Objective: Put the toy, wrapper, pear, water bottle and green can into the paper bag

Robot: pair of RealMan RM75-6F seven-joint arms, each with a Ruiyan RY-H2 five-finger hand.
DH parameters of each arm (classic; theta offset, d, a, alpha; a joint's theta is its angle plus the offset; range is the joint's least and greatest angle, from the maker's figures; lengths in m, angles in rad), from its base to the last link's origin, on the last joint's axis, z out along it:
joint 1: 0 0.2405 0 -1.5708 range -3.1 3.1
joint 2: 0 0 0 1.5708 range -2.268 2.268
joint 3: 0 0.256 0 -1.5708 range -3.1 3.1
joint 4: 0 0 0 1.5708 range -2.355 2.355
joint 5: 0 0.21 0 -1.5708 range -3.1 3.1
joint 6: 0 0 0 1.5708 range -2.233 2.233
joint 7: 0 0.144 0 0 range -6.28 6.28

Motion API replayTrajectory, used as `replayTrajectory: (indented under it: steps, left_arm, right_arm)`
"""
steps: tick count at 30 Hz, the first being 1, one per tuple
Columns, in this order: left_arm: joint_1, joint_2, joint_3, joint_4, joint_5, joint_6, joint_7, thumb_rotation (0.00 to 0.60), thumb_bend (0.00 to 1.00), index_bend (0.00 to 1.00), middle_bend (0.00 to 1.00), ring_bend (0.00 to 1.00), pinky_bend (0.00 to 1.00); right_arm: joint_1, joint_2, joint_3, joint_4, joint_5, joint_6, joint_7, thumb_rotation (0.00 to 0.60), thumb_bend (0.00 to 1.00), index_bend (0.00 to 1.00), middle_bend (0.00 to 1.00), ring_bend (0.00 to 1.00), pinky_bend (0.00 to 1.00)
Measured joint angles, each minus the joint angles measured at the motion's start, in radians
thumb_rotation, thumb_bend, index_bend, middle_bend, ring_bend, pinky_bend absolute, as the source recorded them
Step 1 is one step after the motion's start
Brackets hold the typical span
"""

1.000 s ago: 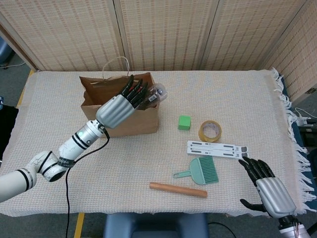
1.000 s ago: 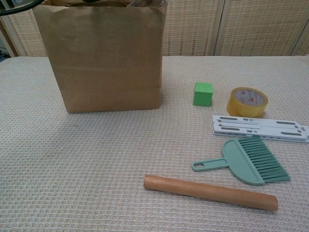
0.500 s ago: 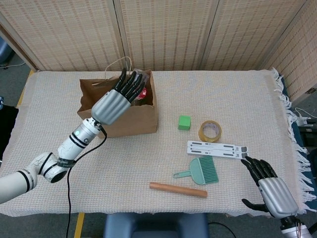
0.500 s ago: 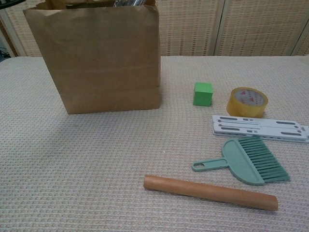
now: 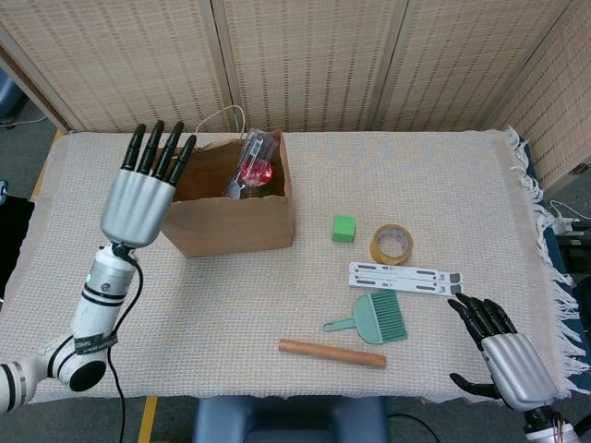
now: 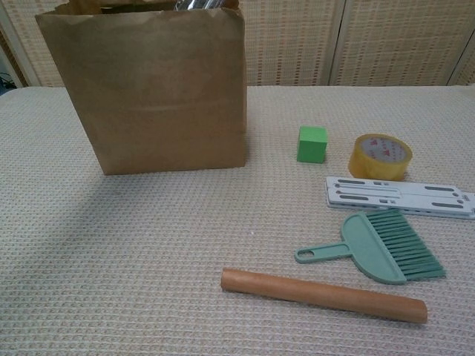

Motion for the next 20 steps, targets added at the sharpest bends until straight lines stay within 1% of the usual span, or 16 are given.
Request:
replayTrajectory:
  steps: [1,3,5,6,9,10,13,17,20]
  left_arm:
    - [0.041,0.018,0.006,-0.042,-0.009,0.027,-0.027,0.6,0.46,0.0,0.0,0.0,0.11]
    - [0.108,0.044,0.025,-0.091,-0.014,0.068,-0.077,0.6,0.45,0.0,0.0,0.0,0.1]
    - [0.189,0.07,0.066,-0.134,-0.01,0.106,-0.149,0.6,0.44,0.0,0.0,0.0,0.1]
    - [0.224,0.079,0.09,-0.147,-0.006,0.12,-0.183,0.6,0.44,0.0,0.0,0.0,0.09]
    - [0.335,0.098,0.186,-0.167,0.026,0.169,-0.301,0.6,0.43,0.0,0.0,0.0,0.07]
    - [0.376,0.099,0.227,-0.16,0.05,0.191,-0.345,0.6,0.43,0.0,0.0,0.0,0.06]
    - [0.45,0.087,0.305,-0.102,0.126,0.239,-0.422,0.6,0.42,0.0,0.0,0.0,0.04]
    - [0.53,0.057,0.37,0.013,0.188,0.286,-0.523,0.6,0.41,0.0,0.0,0.0,0.03]
    - [0.572,0.038,0.395,0.104,0.22,0.31,-0.563,0.6,0.41,0.0,0.0,0.0,0.02]
  right_arm:
    - [-0.001,-0.003,-0.001,0.001,-0.002,0.0,-0.001,0.6,0.06,0.0,0.0,0.0,0.0]
    - [-0.002,-0.006,-0.002,0.005,-0.004,0.0,-0.004,0.6,0.06,0.0,0.0,0.0,0.0]
    - [-0.003,-0.013,-0.003,0.01,-0.007,-0.001,-0.008,0.6,0.06,0.0,0.0,0.0,0.0]
    - [-0.004,-0.016,-0.003,0.013,-0.008,0.0,-0.009,0.6,0.06,0.0,0.0,0.0,0.0]
    - [-0.007,-0.03,-0.001,0.026,-0.01,0.005,-0.015,0.6,0.06,0.0,0.0,0.0,0.0]
    - [-0.008,-0.036,0.0,0.031,-0.011,0.008,-0.016,0.6,0.06,0.0,0.0,0.0,0.0]
    - [-0.01,-0.053,0.003,0.049,-0.016,0.015,-0.022,0.6,0.06,0.0,0.0,0.0,0.0]
    - [-0.011,-0.07,0.006,0.065,-0.018,0.015,-0.033,0.6,0.06,0.0,0.0,0.0,0.0]
    - [-0.01,-0.078,0.007,0.072,-0.019,0.013,-0.04,0.6,0.06,0.0,0.0,0.0,0.0]
